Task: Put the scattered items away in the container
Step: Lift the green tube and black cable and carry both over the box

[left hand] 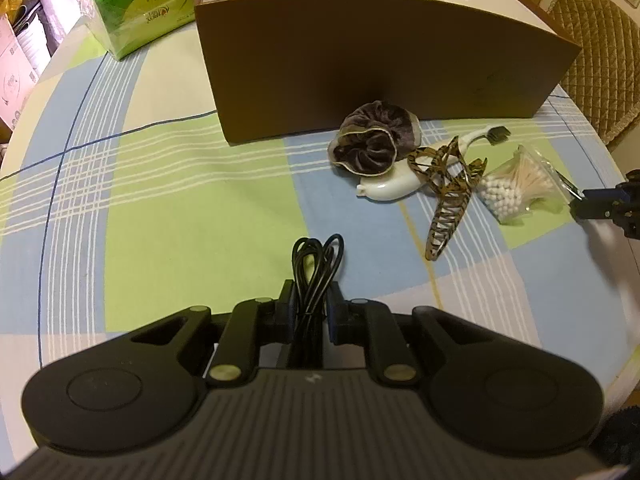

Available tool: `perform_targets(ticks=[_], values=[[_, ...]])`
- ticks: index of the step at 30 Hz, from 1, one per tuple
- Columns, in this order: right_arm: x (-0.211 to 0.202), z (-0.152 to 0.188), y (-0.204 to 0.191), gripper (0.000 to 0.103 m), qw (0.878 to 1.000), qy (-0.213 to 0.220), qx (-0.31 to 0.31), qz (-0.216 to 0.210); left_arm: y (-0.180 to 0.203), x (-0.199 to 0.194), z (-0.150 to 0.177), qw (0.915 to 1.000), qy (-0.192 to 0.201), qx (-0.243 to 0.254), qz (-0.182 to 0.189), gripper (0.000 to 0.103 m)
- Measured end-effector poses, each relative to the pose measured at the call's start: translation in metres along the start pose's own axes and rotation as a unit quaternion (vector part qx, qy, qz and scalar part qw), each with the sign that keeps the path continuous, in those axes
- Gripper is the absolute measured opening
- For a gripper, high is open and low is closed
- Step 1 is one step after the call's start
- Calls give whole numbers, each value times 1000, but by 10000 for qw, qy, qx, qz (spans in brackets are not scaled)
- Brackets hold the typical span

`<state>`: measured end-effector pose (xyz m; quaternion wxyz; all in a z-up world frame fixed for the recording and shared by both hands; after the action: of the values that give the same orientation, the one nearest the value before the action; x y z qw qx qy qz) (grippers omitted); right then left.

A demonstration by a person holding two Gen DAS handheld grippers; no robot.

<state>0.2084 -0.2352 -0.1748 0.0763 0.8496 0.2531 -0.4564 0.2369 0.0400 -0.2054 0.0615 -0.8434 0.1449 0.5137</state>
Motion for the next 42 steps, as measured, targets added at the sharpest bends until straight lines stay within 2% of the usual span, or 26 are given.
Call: perform_targets(ticks=[9, 42], values=[[-24, -16, -5, 18, 9995, 233, 57, -206, 1, -13, -5, 9999, 114, 0, -8, 11], [-72, -73, -14, 18, 9945, 980, -147, -340, 17, -49, -40, 9975, 688, 124, 117, 11]])
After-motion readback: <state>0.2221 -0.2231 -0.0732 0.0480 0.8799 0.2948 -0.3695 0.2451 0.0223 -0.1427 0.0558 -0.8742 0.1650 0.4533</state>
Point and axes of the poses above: each gripper's, at about its wrist camera, not at the fingertips, and x roughly the way its jaws point, y to its right, z to its underside, the point moved 10 cm from there along x, roughly the way its jaws point, and after that the axes turned 3 degrees about y, right-handed, at the moved point
